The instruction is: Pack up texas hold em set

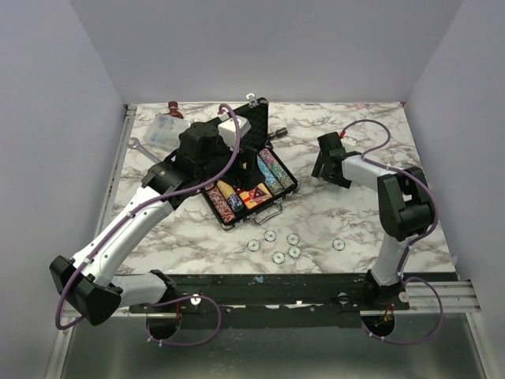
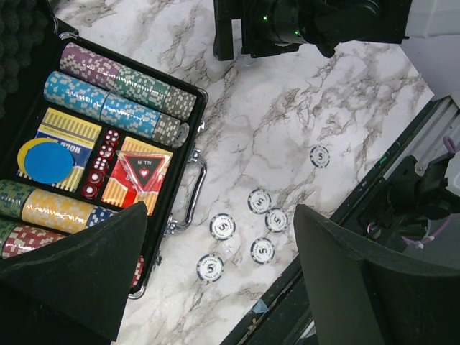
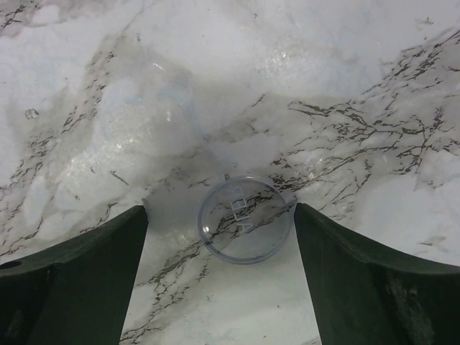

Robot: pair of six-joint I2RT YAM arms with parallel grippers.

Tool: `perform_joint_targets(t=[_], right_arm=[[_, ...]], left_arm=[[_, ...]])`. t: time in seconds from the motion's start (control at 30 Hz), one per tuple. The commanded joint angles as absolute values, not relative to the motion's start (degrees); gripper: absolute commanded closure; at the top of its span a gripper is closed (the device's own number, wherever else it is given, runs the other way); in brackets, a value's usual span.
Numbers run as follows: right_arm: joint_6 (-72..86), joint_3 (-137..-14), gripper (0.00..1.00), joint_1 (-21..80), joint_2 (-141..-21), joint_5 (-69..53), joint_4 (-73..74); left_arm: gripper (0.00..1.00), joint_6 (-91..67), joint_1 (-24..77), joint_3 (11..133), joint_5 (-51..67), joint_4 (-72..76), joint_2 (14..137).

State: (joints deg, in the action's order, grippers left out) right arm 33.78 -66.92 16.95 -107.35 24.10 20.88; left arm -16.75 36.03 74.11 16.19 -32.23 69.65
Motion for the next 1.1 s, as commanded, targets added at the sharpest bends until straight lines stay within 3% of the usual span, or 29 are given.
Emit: perform_joint_targets(t=[0.0, 0.17, 0.73, 1.07], right_arm=[[33.46, -63.95, 0.15, 16.02, -108.97, 22.5, 20.43], [33.4, -62.48, 0.27, 15.46, -108.92, 20.61, 19.38], [29.97, -56.73, 0.51, 15.48, -104.42, 16.08, 15.45], [29.4, -51.7, 0.69, 15.55, -92.47, 10.34, 7.5]], left_arm=[[0.17, -17.27, 36.27, 73.61, 17.87, -30.93, 68.94], [0.17, -17.07, 36.3, 73.56, 17.19, -31.0, 68.93], [0.17, -17.13, 36.24, 73.31, 16.68, -30.93, 71.15], [0.17, -17.4, 36.25, 72.73, 14.61, -30.47, 70.4]])
